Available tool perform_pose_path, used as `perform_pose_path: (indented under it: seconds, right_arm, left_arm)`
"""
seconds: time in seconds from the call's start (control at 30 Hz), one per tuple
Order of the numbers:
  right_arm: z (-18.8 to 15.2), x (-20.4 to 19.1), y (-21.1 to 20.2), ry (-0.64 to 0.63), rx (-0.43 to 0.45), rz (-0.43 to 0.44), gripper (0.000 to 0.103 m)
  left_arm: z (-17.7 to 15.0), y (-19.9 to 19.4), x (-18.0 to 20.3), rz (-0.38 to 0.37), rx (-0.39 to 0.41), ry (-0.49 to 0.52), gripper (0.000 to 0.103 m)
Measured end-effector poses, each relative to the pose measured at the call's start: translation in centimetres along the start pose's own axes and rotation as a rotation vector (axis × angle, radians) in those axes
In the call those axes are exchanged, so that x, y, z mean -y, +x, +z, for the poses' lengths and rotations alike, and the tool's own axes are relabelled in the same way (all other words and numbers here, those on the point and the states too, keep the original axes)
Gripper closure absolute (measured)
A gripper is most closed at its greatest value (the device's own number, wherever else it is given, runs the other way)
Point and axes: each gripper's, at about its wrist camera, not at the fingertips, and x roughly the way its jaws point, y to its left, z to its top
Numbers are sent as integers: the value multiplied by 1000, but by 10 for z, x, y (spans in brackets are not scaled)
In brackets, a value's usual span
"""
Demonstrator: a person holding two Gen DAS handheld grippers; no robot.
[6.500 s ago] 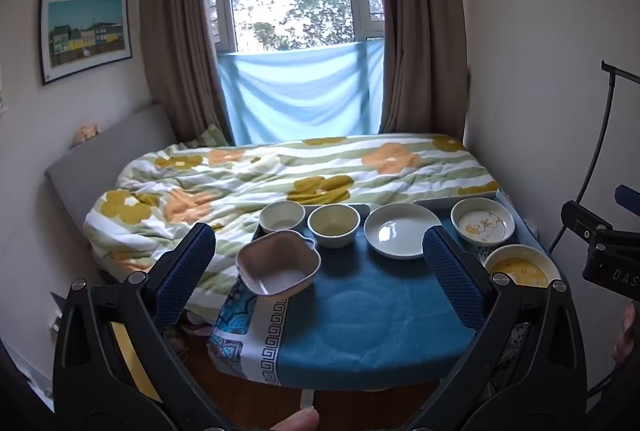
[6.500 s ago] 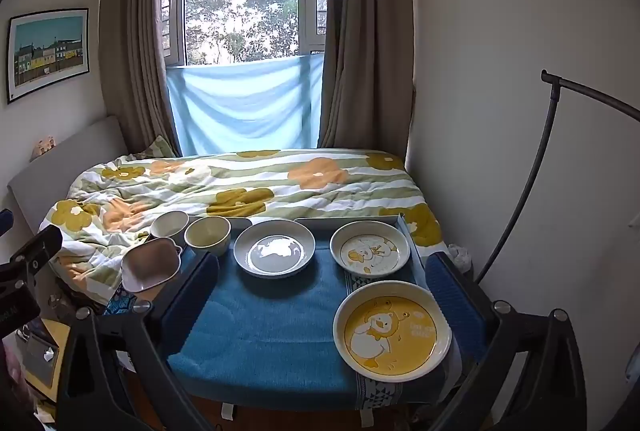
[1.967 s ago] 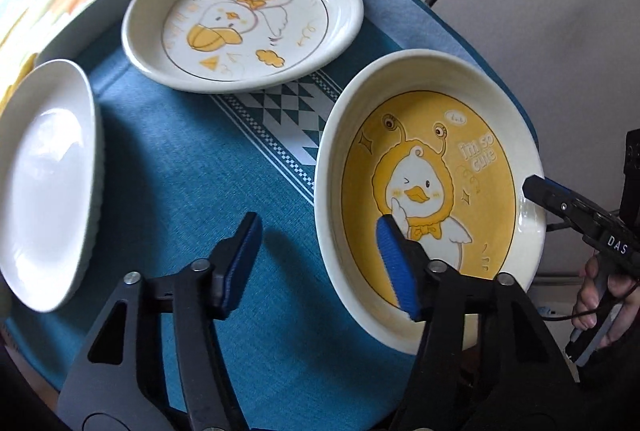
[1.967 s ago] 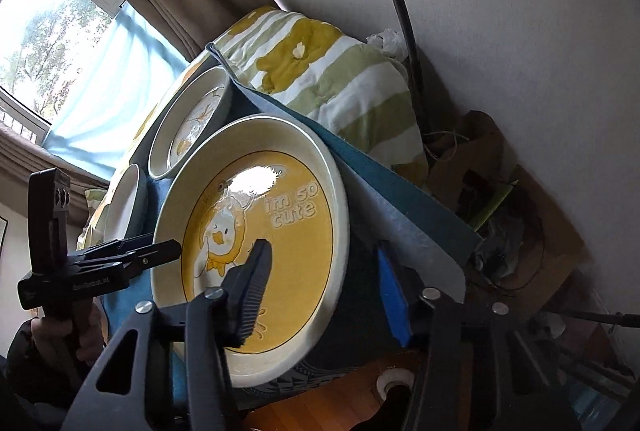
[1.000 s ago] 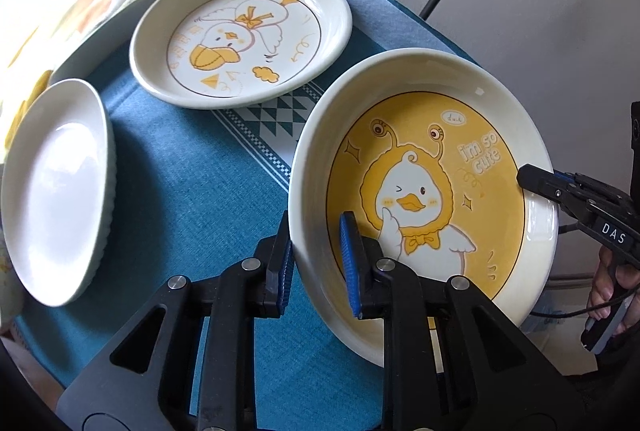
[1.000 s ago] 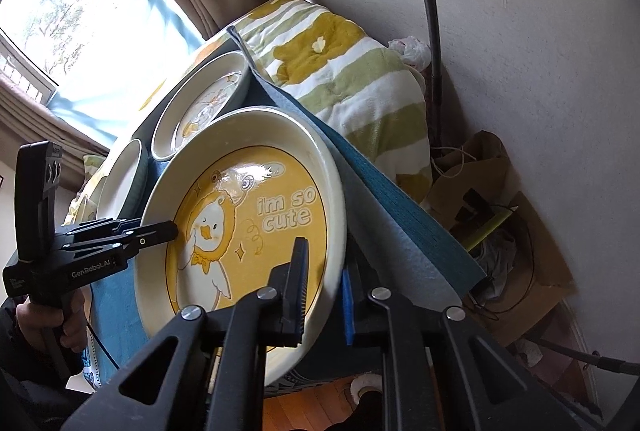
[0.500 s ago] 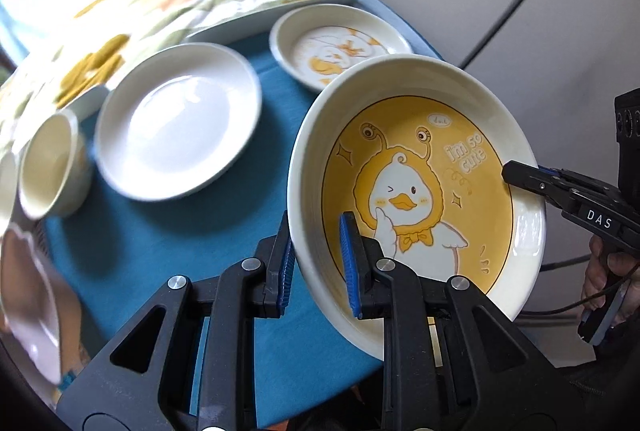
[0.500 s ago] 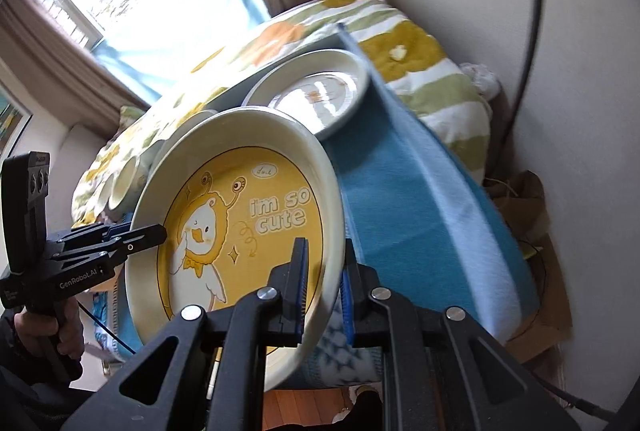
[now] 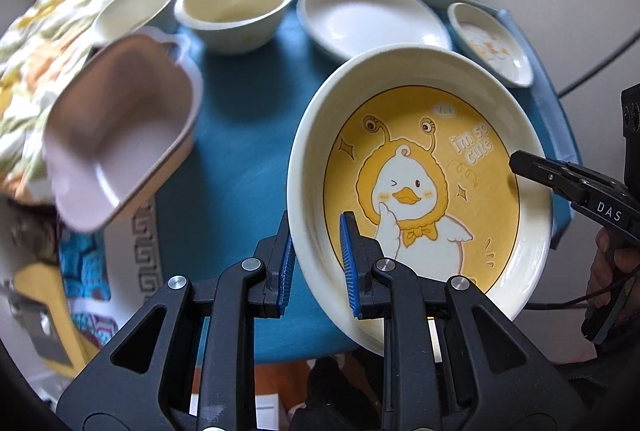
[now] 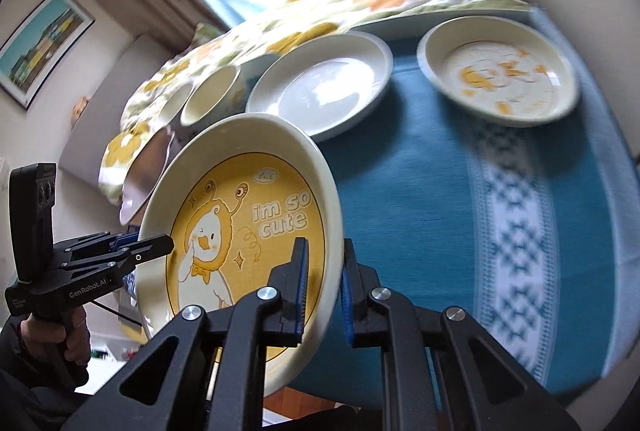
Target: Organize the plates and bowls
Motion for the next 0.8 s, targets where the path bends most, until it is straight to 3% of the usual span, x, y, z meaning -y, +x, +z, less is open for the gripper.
perform_pose_path:
  seconds: [0.4, 0.8]
  right_arm:
    - [4, -56, 79, -135, -82, 61, 89]
    - [0, -55, 85, -154, -117, 31, 90]
  left_arm:
    - [-28, 28, -81, 37, 10, -168, 85]
    - [-22, 31, -87, 45, 38, -161, 85]
